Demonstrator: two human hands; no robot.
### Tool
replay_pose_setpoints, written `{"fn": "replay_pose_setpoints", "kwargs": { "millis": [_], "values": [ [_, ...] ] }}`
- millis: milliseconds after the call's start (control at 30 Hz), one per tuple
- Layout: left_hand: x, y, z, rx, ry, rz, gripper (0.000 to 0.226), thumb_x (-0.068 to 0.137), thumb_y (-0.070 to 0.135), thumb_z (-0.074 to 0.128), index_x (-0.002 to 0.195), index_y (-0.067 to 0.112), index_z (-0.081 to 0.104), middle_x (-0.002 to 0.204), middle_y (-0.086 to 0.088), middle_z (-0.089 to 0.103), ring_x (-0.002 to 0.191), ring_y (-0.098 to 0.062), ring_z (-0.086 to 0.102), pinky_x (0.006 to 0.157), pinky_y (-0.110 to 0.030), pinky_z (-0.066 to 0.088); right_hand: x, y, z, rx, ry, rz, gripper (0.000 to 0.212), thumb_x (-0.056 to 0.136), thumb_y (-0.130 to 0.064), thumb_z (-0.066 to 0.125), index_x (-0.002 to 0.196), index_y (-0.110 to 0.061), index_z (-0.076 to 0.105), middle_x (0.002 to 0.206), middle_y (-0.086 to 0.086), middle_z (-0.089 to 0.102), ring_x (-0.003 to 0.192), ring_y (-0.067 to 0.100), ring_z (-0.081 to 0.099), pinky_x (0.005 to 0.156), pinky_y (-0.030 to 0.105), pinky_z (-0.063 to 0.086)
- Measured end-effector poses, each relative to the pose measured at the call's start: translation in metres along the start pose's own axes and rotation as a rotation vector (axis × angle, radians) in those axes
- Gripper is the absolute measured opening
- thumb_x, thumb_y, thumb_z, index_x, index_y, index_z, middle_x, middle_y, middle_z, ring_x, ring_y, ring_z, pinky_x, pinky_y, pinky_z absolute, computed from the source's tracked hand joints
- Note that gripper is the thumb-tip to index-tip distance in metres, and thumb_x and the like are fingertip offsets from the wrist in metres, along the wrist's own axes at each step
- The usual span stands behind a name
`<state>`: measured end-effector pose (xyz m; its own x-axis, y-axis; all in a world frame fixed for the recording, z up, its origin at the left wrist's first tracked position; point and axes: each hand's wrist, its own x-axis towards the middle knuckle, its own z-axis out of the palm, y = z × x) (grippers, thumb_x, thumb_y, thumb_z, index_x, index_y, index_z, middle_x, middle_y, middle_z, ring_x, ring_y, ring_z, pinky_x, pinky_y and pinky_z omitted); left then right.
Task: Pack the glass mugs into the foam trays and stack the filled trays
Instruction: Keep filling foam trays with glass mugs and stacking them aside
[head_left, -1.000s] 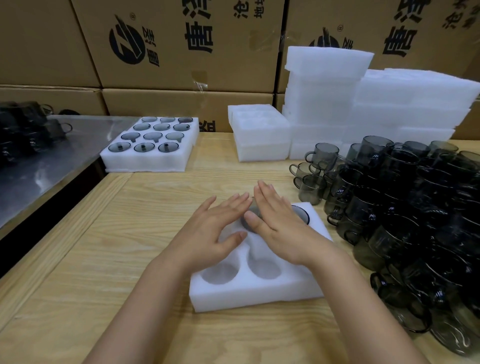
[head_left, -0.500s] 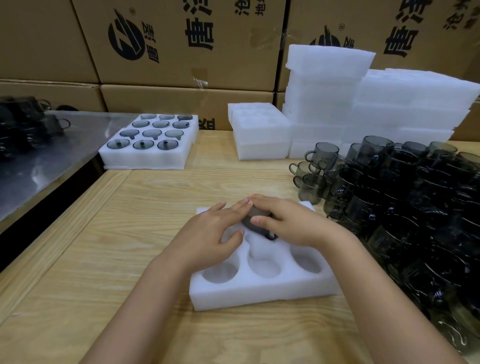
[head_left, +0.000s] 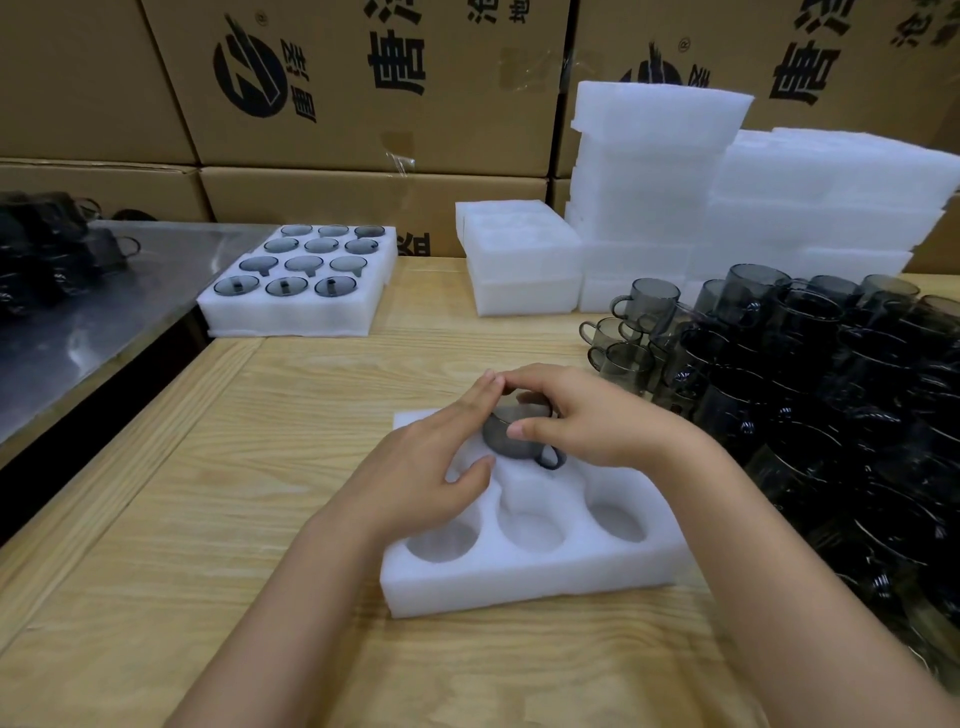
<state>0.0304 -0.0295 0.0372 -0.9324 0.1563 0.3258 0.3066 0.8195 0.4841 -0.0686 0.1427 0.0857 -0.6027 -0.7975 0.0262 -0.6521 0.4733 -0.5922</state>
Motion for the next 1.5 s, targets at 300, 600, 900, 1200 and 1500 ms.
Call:
{"fn": "replay_pose_setpoints", "kwargs": {
  "millis": [300, 600, 900, 1200, 1500],
  "values": [
    [0.001, -0.003, 0.004, 0.087, -0.025, -0.046, 0.056, 0.095, 0.028, 0.051, 0.146, 0.035, 0.029, 0.152, 0.025, 0.021, 0.139, 0.007, 0.022, 0.104, -0.009, 0.023, -0.007, 0.008, 0.019, -0.034, 0.109, 0.013, 0.050, 0.084, -0.033, 0.067, 0.131, -0.032, 0.049, 0.131, -0.016, 0.051, 0.117, 0.001, 0.044, 0.110, 0.037, 0.029],
    [0.008, 0.001, 0.004, 0.245, -0.114, 0.063, 0.053, 0.100, 0.019, 0.037, 0.150, 0.022, 0.022, 0.154, 0.015, 0.010, 0.141, 0.006, 0.005, 0.114, -0.014, -0.001, -0.018, 0.007, 0.045, -0.516, -0.036, 0.159, 0.082, 0.087, -0.068, 0.009, 0.149, -0.018, -0.013, 0.155, -0.009, -0.020, 0.138, 0.004, -0.028, 0.112, 0.040, -0.022],
    [0.009, 0.000, 0.006, 0.269, -0.119, 0.039, 0.049, 0.102, 0.024, 0.031, 0.150, 0.025, 0.023, 0.157, 0.014, 0.016, 0.134, 0.014, -0.002, 0.112, -0.014, -0.007, -0.020, -0.005, 0.050, -0.598, 0.060, 0.202, 0.068, 0.097, -0.051, 0.010, 0.149, -0.010, -0.007, 0.158, 0.002, -0.011, 0.143, 0.010, -0.019, 0.114, 0.039, -0.018],
    [0.004, 0.000, 0.004, 0.158, -0.024, 0.079, 0.043, 0.098, 0.022, 0.042, 0.141, 0.023, 0.043, 0.150, 0.008, 0.032, 0.138, 0.005, 0.016, 0.115, -0.014, 0.003, -0.056, -0.025, 0.073, -0.498, 0.126, 0.137, 0.060, 0.101, -0.042, 0.009, 0.150, -0.008, -0.002, 0.158, 0.010, -0.011, 0.145, 0.014, -0.011, 0.105, 0.021, -0.022],
    [0.005, -0.003, 0.007, -0.018, 0.087, 0.023, 0.041, 0.094, 0.018, 0.048, 0.134, 0.025, 0.053, 0.142, 0.010, 0.046, 0.137, 0.002, 0.032, 0.117, -0.022, 0.017, -0.054, -0.028, 0.070, -0.528, 0.119, 0.137, 0.059, 0.102, -0.039, 0.013, 0.150, -0.008, -0.003, 0.158, 0.009, -0.011, 0.145, 0.015, -0.010, 0.111, 0.023, -0.014]
  ]
}}
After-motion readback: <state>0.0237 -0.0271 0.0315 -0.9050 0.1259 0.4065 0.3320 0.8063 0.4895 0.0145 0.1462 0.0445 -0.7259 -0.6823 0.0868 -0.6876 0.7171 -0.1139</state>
